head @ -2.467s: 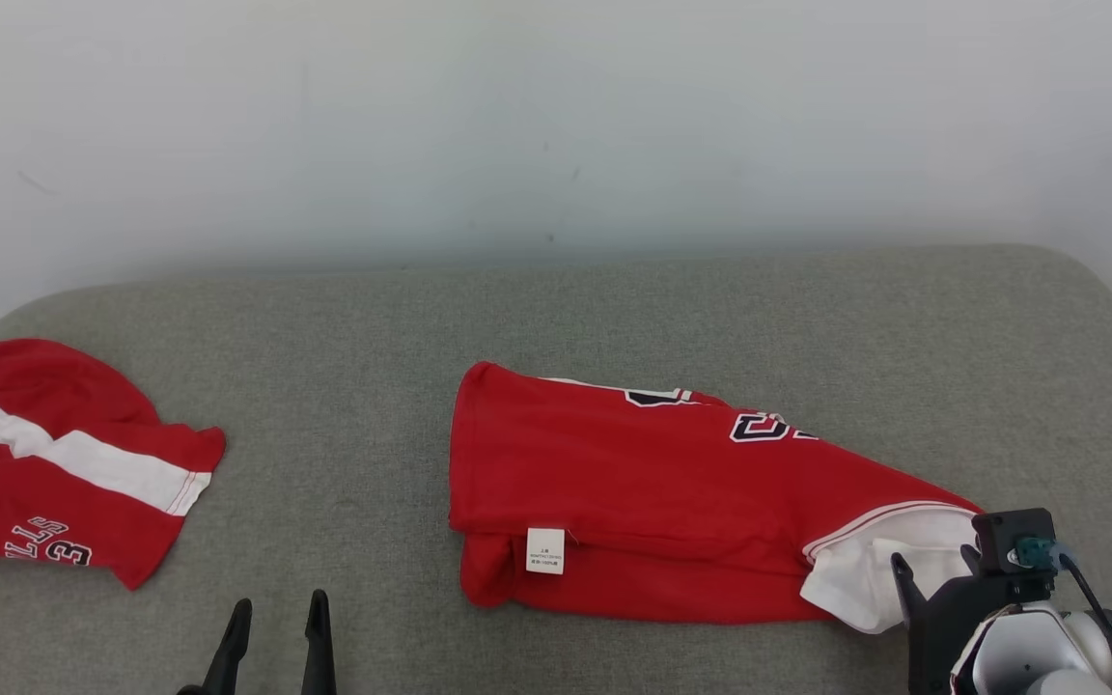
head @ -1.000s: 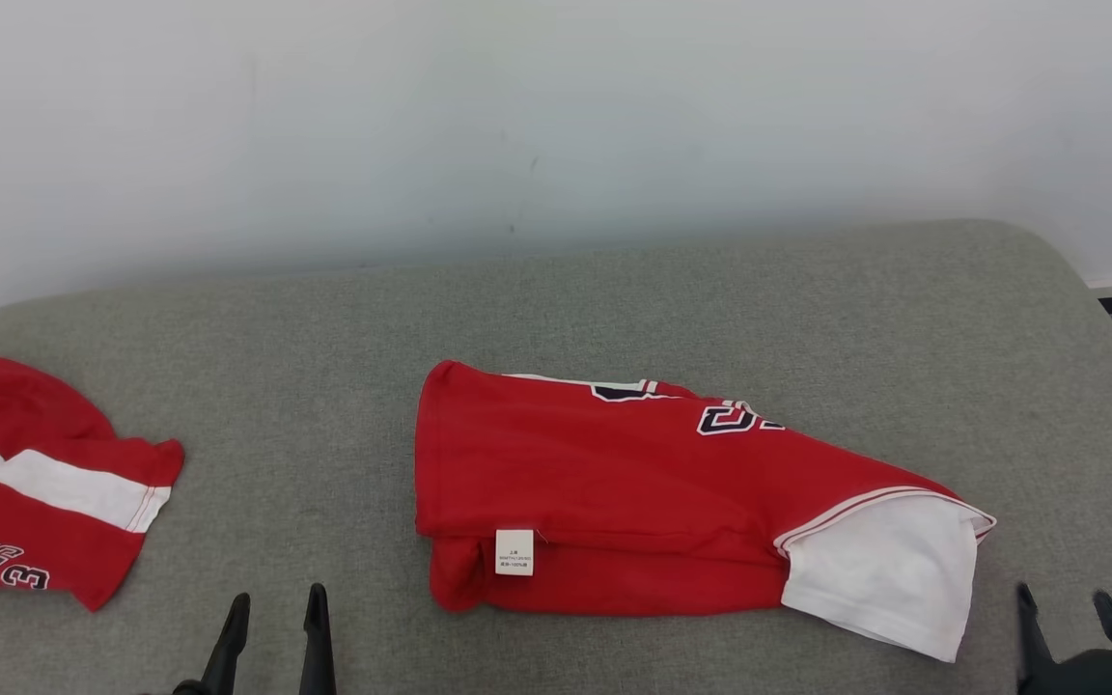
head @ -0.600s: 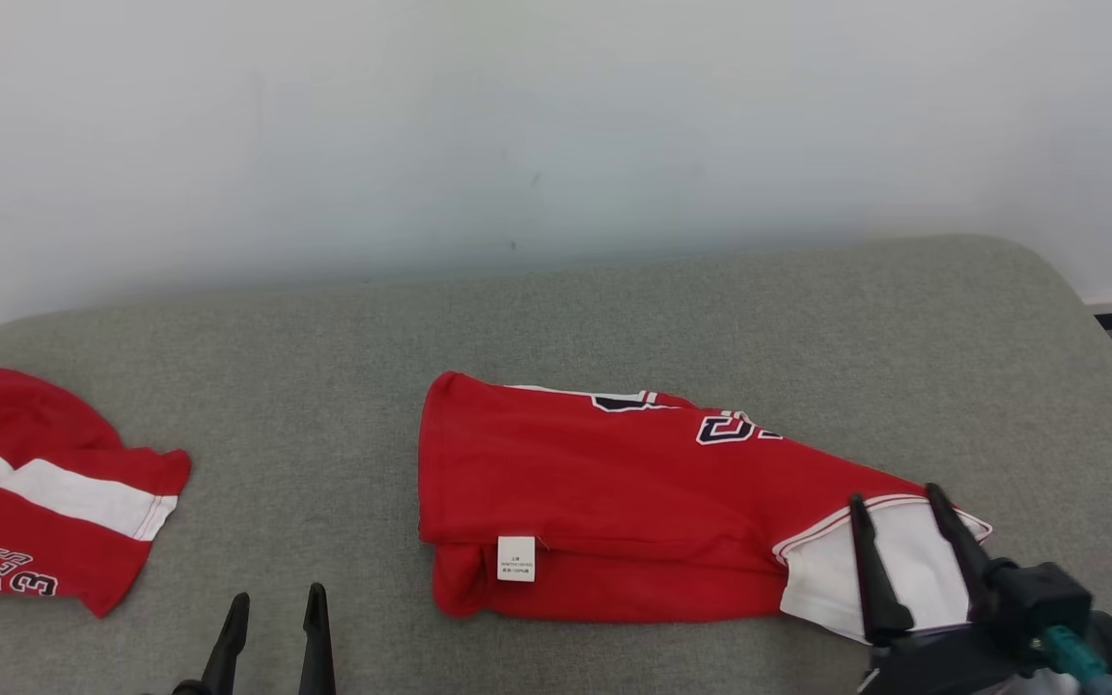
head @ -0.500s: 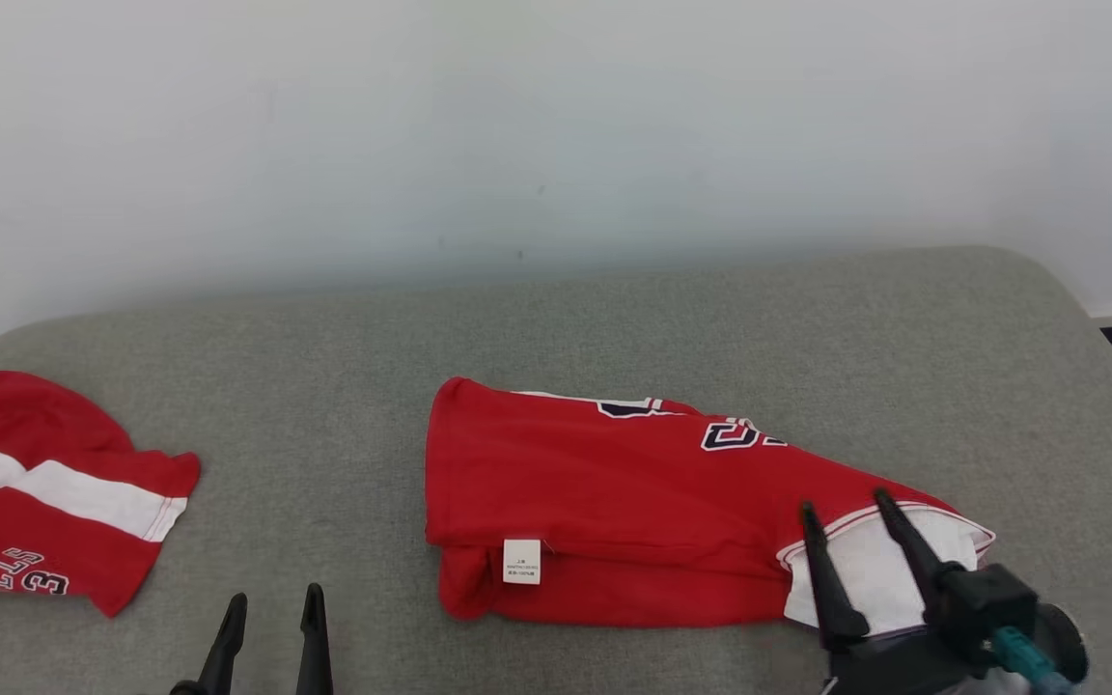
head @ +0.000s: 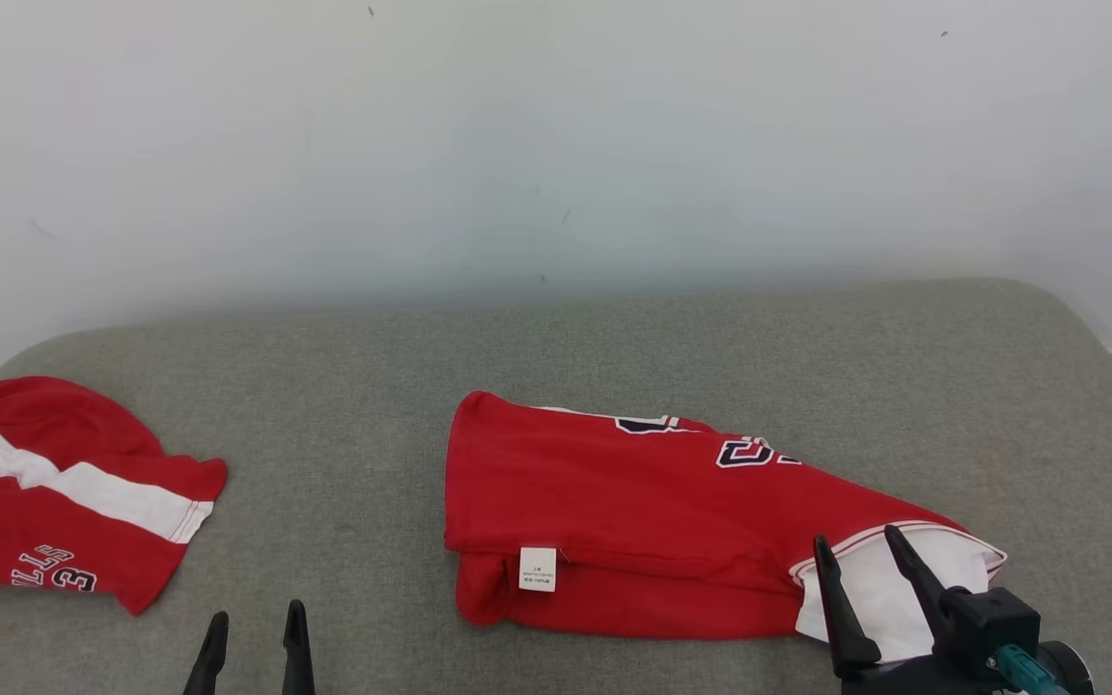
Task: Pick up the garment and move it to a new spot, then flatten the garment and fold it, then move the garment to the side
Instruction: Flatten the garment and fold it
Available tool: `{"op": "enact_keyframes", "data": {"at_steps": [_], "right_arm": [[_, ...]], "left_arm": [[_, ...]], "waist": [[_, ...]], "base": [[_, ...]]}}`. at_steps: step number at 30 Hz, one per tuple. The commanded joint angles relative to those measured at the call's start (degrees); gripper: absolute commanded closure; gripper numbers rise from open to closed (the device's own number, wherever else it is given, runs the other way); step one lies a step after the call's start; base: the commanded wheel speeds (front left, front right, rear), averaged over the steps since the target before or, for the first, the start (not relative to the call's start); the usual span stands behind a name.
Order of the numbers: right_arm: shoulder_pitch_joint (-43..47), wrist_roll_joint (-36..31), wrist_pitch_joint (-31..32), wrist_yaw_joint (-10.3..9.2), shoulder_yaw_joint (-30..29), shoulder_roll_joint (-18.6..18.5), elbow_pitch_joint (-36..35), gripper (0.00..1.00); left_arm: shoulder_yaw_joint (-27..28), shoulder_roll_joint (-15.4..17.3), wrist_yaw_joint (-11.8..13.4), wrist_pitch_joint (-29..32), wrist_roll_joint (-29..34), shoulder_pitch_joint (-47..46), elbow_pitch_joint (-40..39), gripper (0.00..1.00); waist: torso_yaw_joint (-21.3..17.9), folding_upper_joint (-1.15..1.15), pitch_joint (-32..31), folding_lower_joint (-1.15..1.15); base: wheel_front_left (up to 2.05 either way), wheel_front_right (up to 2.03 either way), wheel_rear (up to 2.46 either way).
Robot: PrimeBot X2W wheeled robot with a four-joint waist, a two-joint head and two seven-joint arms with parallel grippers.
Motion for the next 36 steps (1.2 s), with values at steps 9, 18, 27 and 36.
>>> {"op": "enact_keyframes", "data": {"at_steps": [9,18,27,36], "right_arm": [[0.23,0.93,0.15,-0.13,0.50,-0.02,-0.23,0.00],[-0.66,0.85,0.80,-0.13,2.03,-0.01,-1.25,0.00],[-2.53,0.62,1.09,-0.13,3.90,-0.01,-1.87,0.00],[-4.58,1.23,0.11,-0.13,3.89,0.00,-1.71,0.00]], "left_arm": [[0.62,0.14,-0.72,1.86,-0.94,-3.70,2.15,0.00],[-0.44,0.16,-2.95,19.22,-8.09,-18.00,13.64,0.00],[0.94,-0.09,-3.55,30.47,-15.31,-29.34,24.90,0.00],[0.75,0.56,-4.04,34.55,-17.90,-34.33,29.80,0.00]], "waist": [[-1.38,0.00,0.82,0.00],[-5.26,0.00,4.45,0.00],[-11.05,0.00,9.54,0.00],[-13.45,0.00,12.87,0.00]], "base": [[0.00,0.00,0.00],[0.00,0.00,0.00],[0.00,0.00,0.00],[0.00,0.00,0.00]]}}
